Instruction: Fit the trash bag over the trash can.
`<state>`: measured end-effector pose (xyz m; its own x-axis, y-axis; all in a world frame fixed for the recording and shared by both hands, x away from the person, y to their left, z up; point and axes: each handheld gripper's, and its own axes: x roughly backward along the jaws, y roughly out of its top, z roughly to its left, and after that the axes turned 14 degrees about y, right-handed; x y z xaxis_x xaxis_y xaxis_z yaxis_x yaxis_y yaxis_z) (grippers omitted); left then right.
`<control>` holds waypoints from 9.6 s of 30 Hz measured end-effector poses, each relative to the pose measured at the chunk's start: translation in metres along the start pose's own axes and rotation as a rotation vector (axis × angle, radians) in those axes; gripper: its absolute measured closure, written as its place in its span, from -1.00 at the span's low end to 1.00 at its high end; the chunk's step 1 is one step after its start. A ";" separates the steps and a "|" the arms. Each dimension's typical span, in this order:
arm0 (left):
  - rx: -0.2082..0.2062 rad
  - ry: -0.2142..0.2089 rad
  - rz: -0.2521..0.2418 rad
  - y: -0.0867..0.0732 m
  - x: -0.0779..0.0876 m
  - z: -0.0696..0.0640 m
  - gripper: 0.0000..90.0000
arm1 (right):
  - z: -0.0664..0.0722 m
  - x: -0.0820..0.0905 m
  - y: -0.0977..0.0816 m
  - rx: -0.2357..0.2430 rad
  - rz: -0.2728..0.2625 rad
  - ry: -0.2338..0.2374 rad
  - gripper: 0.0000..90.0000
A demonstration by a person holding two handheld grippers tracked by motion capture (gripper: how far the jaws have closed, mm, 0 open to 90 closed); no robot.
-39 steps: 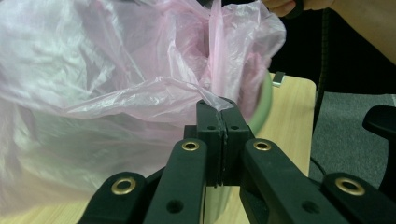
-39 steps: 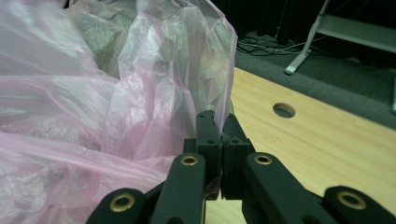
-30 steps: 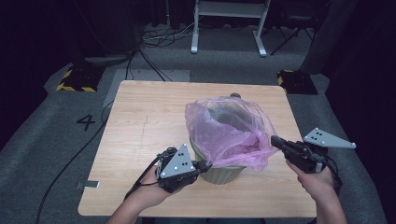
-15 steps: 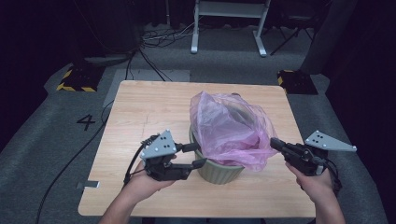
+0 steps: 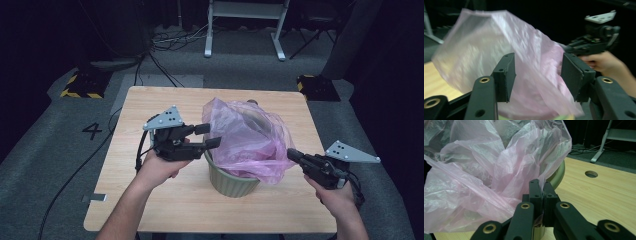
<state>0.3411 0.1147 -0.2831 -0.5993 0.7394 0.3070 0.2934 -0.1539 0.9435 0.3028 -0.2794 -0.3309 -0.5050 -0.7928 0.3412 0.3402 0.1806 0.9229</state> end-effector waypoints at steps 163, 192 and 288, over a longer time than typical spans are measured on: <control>0.032 0.417 0.194 -0.061 -0.102 0.075 1.00 | -0.087 -0.081 -0.017 -0.134 -0.017 -0.207 1.00; 0.161 0.250 0.173 -0.131 -0.103 0.101 1.00 | -0.097 -0.099 -0.084 -0.225 0.004 -0.172 1.00; -0.097 0.081 0.002 -0.118 -0.020 0.011 1.00 | -0.001 -0.035 -0.084 0.020 -0.111 0.110 1.00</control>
<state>0.3262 0.1252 -0.4019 -0.6581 0.6843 0.3142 0.2238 -0.2206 0.9493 0.2927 -0.2670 -0.4209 -0.4483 -0.8674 0.2163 0.2703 0.0991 0.9577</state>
